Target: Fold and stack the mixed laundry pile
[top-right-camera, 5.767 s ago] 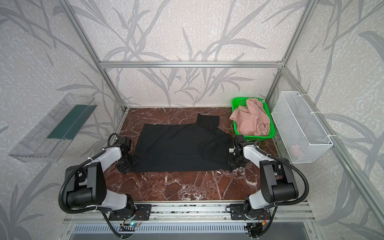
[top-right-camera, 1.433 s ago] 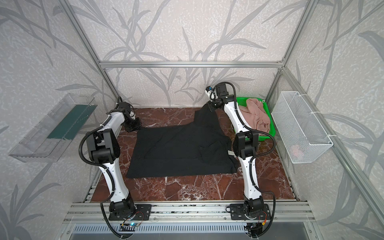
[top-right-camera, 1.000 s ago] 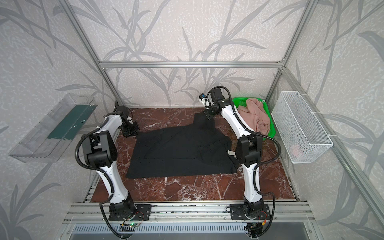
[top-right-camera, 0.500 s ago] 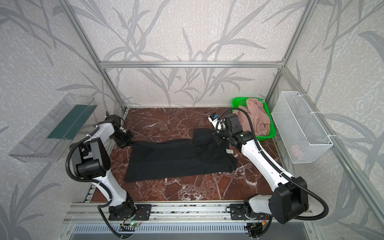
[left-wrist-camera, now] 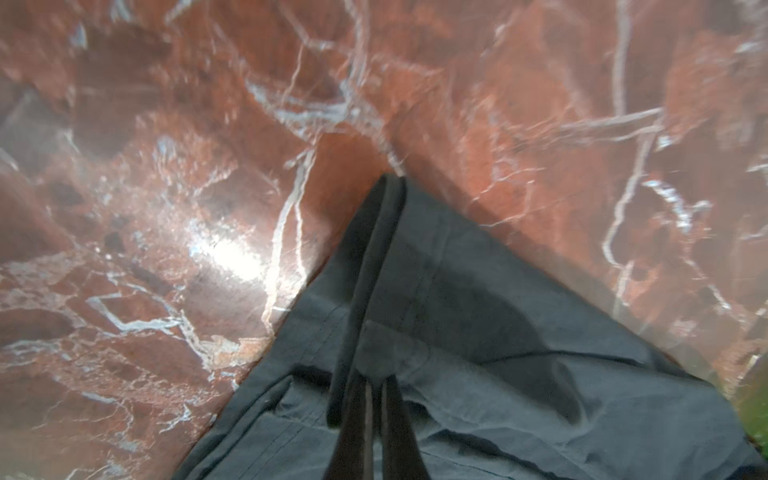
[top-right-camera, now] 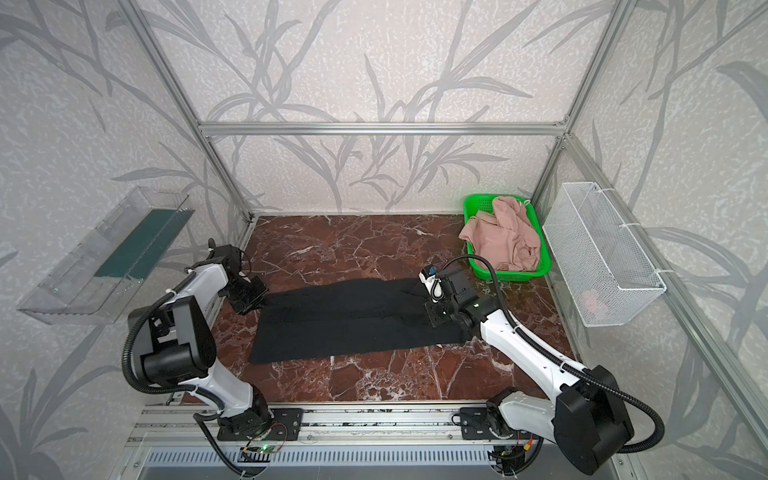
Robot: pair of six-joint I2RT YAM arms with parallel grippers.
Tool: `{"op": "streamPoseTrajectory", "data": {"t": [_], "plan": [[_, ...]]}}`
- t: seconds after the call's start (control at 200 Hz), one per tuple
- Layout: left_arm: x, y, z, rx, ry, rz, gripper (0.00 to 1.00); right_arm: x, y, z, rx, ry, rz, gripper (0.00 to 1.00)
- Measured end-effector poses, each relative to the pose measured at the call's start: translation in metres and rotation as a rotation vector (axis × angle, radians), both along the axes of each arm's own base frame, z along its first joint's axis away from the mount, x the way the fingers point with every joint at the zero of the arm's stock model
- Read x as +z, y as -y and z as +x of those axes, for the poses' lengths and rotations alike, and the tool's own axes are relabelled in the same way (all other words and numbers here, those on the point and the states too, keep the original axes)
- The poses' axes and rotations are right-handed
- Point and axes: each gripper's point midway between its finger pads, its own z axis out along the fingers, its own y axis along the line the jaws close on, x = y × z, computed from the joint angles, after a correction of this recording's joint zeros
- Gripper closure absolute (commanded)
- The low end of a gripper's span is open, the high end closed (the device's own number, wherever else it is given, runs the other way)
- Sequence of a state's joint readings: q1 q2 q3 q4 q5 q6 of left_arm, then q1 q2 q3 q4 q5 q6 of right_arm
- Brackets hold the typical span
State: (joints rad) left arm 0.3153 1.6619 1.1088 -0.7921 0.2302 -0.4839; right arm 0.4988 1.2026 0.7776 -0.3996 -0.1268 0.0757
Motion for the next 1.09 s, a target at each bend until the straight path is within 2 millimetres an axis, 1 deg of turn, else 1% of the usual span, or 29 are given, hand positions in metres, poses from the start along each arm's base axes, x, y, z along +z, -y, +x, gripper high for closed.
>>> {"op": "streamPoseTrajectory", "data": {"t": [0.075,0.19,0.265,0.305,0.345,0.385,0.475,0.53,0.565,0.6,0.635,0.675,0.77,0.845,0.9,1.02,1.095], "plan": [[-0.003,0.001,-0.005,0.008,-0.019,-0.006,0.96,-0.008,0.006,-0.004,-0.037,-0.029,-0.016,0.94],[-0.004,-0.001,-0.007,0.015,-0.028,0.01,0.83,-0.013,0.013,-0.007,-0.081,-0.058,-0.033,0.92],[-0.004,-0.004,-0.012,0.026,-0.038,0.027,0.76,-0.016,0.016,-0.009,-0.102,-0.076,-0.038,0.86],[-0.003,-0.006,-0.016,0.034,-0.041,0.036,0.75,-0.018,0.018,-0.012,-0.114,-0.094,-0.041,0.81],[0.0,-0.008,-0.019,0.039,-0.041,0.046,0.73,-0.02,0.02,-0.015,-0.12,-0.114,-0.047,0.72],[0.003,-0.01,-0.021,0.047,-0.038,0.058,0.72,-0.024,0.022,-0.02,-0.127,-0.141,-0.057,0.67],[0.012,-0.015,-0.021,0.059,-0.014,0.075,0.69,-0.028,0.026,-0.031,-0.131,-0.201,-0.08,0.54],[0.015,-0.016,-0.021,0.063,-0.002,0.077,0.61,-0.026,0.027,-0.036,-0.132,-0.231,-0.087,0.45],[0.016,-0.015,-0.02,0.061,0.003,0.072,0.55,-0.023,0.027,-0.038,-0.129,-0.241,-0.089,0.41],[0.016,-0.014,-0.02,0.059,0.005,0.066,0.51,-0.019,0.026,-0.039,-0.126,-0.248,-0.085,0.37],[0.016,-0.013,-0.019,0.055,0.009,0.06,0.47,-0.015,0.024,-0.037,-0.118,-0.245,-0.075,0.34],[0.017,-0.011,-0.018,0.049,0.015,0.053,0.47,-0.01,0.02,-0.035,-0.104,-0.237,-0.059,0.33],[0.017,-0.009,-0.014,0.045,0.031,0.038,0.47,0.0,0.007,-0.03,-0.059,-0.226,-0.015,0.32],[0.015,-0.008,-0.012,0.043,0.032,0.026,0.48,0.002,-0.008,-0.018,-0.02,-0.228,0.014,0.32],[0.011,-0.007,-0.011,0.042,0.028,0.016,0.49,-0.001,-0.02,-0.005,0.009,-0.232,0.032,0.33],[0.008,-0.004,-0.009,0.04,0.027,-0.002,0.51,-0.02,-0.047,0.019,0.082,-0.262,0.056,0.35],[0.009,-0.003,-0.009,0.038,0.03,-0.008,0.51,-0.031,-0.06,0.032,0.116,-0.272,0.059,0.37]]}}
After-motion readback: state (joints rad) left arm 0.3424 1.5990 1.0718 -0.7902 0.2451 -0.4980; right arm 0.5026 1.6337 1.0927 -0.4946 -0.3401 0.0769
